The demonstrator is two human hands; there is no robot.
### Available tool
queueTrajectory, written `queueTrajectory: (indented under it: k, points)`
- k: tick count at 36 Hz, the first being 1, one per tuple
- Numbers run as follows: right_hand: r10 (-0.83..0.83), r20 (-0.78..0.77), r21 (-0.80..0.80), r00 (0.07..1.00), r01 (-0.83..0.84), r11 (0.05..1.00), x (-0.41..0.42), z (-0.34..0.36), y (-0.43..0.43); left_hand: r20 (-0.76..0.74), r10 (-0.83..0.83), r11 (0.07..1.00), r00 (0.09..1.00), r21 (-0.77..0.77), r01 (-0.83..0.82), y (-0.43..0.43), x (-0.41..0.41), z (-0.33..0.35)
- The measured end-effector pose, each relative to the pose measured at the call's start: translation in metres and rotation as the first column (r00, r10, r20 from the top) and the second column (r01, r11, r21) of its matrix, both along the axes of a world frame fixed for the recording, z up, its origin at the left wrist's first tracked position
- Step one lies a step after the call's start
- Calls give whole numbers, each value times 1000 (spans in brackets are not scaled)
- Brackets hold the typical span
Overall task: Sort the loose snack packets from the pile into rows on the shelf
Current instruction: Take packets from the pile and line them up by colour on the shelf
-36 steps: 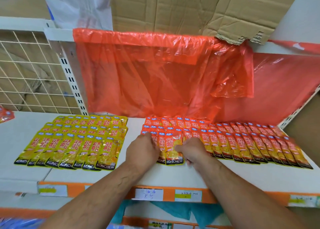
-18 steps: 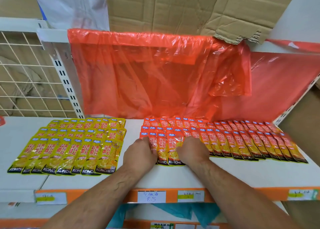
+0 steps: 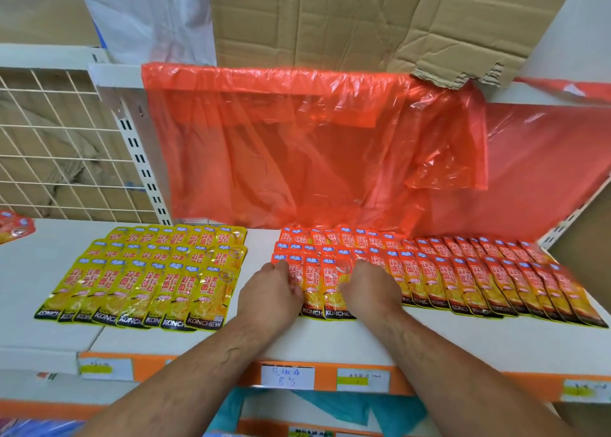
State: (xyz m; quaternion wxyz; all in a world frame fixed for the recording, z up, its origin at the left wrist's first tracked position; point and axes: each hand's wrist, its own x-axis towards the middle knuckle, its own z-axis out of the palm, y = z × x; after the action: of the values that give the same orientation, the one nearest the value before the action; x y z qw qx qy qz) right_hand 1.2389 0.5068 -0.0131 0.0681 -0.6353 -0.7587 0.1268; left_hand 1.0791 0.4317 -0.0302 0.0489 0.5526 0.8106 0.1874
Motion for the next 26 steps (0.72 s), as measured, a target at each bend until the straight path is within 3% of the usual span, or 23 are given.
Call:
queueTrajectory:
  k: [7,15,26]
  points:
    - [298,-36,141,954,-290,946,-7,0,-8,-183,-29,999,983,24,34,-16,-5,-1]
    - [597,45,95,801,-598,796,-43,-2,-31,-254,72,996,965,-29,-82,-59,-25,4]
    - [758,26,85,652,-757,648,-142,12,-99,-158,320,945,934,-7,-326,-153,-98,11]
